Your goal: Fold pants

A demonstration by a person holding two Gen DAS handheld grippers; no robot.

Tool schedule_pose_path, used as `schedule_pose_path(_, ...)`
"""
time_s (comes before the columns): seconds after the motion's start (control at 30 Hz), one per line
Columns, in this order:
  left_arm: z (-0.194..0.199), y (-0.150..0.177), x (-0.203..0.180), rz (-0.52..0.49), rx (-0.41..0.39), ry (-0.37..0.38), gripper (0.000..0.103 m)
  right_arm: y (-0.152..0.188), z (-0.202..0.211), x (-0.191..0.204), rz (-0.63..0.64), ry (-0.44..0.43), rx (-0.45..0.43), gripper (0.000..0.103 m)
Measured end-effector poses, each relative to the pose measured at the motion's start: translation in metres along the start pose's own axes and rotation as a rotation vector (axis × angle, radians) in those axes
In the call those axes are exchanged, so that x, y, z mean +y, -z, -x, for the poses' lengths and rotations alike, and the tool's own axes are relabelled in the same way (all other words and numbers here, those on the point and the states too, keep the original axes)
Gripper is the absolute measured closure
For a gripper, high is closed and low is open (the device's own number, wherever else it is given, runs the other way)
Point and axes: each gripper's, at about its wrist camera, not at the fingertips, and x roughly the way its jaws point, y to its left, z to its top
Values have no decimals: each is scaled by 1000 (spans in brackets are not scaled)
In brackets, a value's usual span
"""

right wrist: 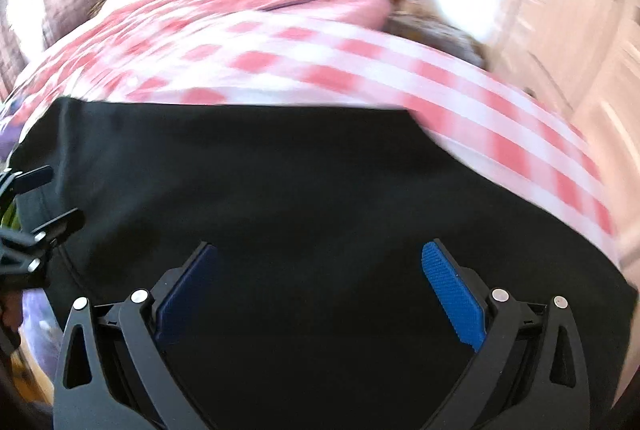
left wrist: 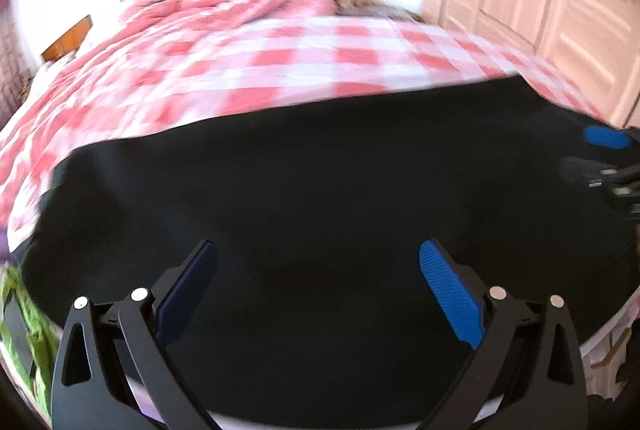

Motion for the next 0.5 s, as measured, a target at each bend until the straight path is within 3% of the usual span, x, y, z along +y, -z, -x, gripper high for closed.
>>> schedule_pose_path(0.13, 41, 29, 82, 229, -91, 68, 2, -12, -2, 62, 137, -94, -43, 5)
schedule_pose_path(0.3, 68, 94, 220, 745, -188, 202, 2, -10, -12, 101, 208, -141, -27, 5)
schedule_pose_path(0.37, 60, 106, 254, 845, -208, 282, 3, -8, -13, 113, 218, -146, -21, 5)
schedule_pose_path(0.5, 37, 103, 284, 913, -234, 362, 4, -8, -7, 132, 249, -145, -27, 5)
